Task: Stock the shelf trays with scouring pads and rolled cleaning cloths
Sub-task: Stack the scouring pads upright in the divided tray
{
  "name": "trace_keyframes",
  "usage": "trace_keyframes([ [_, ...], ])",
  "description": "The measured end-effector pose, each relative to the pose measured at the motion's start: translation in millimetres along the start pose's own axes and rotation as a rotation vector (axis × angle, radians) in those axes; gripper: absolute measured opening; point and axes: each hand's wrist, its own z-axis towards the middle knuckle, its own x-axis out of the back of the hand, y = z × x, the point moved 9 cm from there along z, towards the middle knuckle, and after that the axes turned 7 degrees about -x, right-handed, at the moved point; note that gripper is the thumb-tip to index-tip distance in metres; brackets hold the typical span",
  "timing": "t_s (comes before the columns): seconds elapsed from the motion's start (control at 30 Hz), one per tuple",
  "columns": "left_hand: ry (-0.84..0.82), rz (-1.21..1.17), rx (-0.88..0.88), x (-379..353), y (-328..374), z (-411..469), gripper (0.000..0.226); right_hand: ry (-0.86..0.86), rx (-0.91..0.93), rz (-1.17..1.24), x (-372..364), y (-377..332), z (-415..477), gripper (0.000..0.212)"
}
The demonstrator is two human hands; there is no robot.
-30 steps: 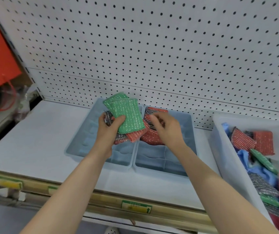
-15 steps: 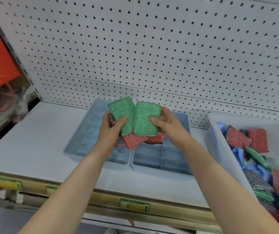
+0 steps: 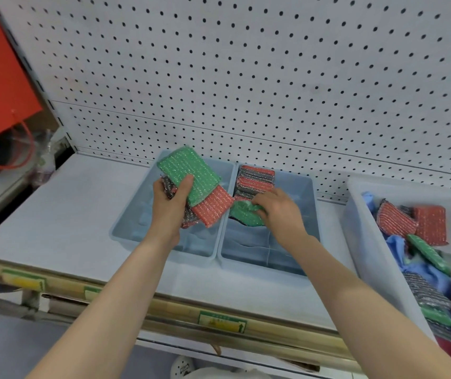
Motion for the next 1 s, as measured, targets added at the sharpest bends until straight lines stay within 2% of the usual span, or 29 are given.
trace_keyframes([
  [0.13,0.013,0.011,-0.006,2.6,-0.6,-0.7,0.047,-0.019,0.092,-0.095,4.2,-9.5,6.6,0.032],
  [0.27,0.01,0.007,0.0,0.2,-3.7,-0.4,0.051,-0.133,0.144,-0.173,-29.1,-22.8,-1.5,0.033],
  [0.47,-0.002,0.008,0.001,-2.4,-4.3,-1.7,0.053,-0.081,-0.008,-0.019,-20.4,-3.5,-1.1,0.035],
  [0.53,-0.016,0.007,0.008,-5.0,-5.3,-2.9,0.052,-0.093,-0.044,0.017,-14.7,1.1,0.3,0.024],
  [0.6,-0.052,0.01,0.006,-10.3,-5.5,-5.1,0.051,-0.107,-0.18,0.193,-3.4,6.0,4.9,0.011],
  [0.67,-0.107,0.019,0.0,-18.0,-5.3,-7.9,0.048,-0.099,-0.332,0.459,14.4,5.9,12.1,0.016],
  [0.73,-0.165,0.034,-0.02,-27.8,-4.0,-10.9,0.05,-0.161,-0.375,0.674,23.1,-7.1,20.1,0.017],
  [0.83,-0.238,0.066,-0.056,-43.5,0.4,-17.6,0.054,-0.289,-0.413,0.795,11.5,-20.6,24.9,0.031],
  [0.9,-0.271,0.089,-0.061,-48.5,-0.1,-19.9,0.059,-0.3,-0.484,0.869,7.1,-17.7,23.7,0.039],
  [1.0,-0.332,0.091,-0.035,-46.3,-8.7,-20.3,0.075,-0.341,-0.58,1.119,5.0,-11.0,17.5,0.029],
])
